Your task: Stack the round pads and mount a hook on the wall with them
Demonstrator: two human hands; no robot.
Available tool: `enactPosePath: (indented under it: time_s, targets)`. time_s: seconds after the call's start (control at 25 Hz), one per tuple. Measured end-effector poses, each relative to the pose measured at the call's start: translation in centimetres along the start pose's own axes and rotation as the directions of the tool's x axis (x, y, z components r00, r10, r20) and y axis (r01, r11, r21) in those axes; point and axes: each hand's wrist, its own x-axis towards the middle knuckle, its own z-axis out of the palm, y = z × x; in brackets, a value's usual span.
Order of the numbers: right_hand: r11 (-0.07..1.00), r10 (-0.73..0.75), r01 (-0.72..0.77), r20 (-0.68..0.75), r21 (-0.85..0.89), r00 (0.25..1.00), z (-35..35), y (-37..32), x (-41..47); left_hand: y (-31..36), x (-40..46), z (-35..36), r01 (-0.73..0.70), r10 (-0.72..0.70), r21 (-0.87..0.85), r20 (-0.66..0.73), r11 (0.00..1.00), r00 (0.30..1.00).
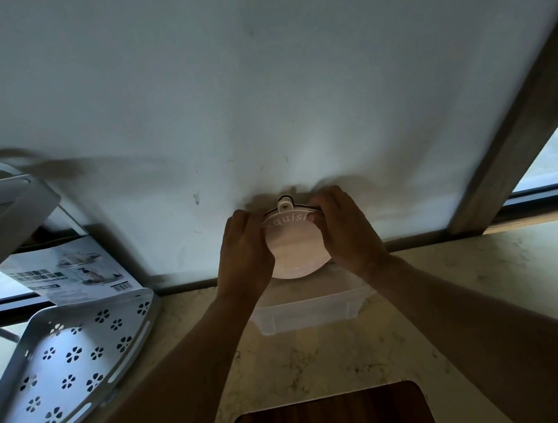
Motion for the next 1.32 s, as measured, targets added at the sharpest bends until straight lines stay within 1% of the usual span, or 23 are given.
enactPosePath:
  time_s: [0.12,0.24,0.36,0.44,0.56,0.88,0.96,1.08,1.24,1.32]
  targets:
    - [0.999,-0.041,0.041,0.01,0.027,0.999,-0.1,-0.3,-0.2,0.2,-0.2,-0.1,-0.048,0.048,-0.006,0.001,0.999,0.999]
    - [0.998,-0.049,0.048,0.033,0.032,0.998,-0.1,-0.2,-0.3,0.0,-0.3,0.1,-0.054,0.055,-0.014,0.043,0.998,0.998]
    - [0.998,-0.059,0.059,0.065,0.002,0.996,0.0,0.0,-0.1,-0.4,0.2,0.4,0.003,0.0,-0.044,0.077,0.999,0.997]
    - [0.999,-0.041,0.041,0.071,-0.01,0.997,0.2,0.1,0.0,-0.8,0.4,0.4,0.057,-0.052,-0.064,0.07,0.996,0.996]
    - [0.999,-0.02,0.022,0.052,-0.028,0.998,0.3,0.3,0.1,-1.0,0.5,0.4,0.069,-0.065,-0.074,0.047,0.995,0.997]
    - [0.999,-0.015,0.015,0.014,-0.034,1.0,0.4,0.0,0.0,-0.9,0.4,0.7,0.03,-0.025,-0.092,0.058,0.995,0.998]
    - [0.999,0.01,-0.01,0.013,-0.038,1.0,0.4,0.0,0.1,-0.9,0.4,0.7,0.036,-0.03,-0.099,0.054,0.994,0.998]
    - [0.998,0.051,-0.051,0.017,-0.02,0.999,0.5,0.1,0.0,-0.8,0.4,0.7,0.043,-0.038,-0.104,0.05,0.994,0.998]
    - [0.999,0.038,-0.038,0.057,-0.003,0.998,0.1,-0.2,0.1,-0.3,0.1,0.0,-0.002,0.008,-0.129,0.05,0.992,0.999]
    - [0.998,0.055,-0.057,0.084,0.022,0.995,-0.4,-0.4,0.0,0.4,0.5,-0.7,0.091,-0.074,-0.221,0.081,0.971,0.994]
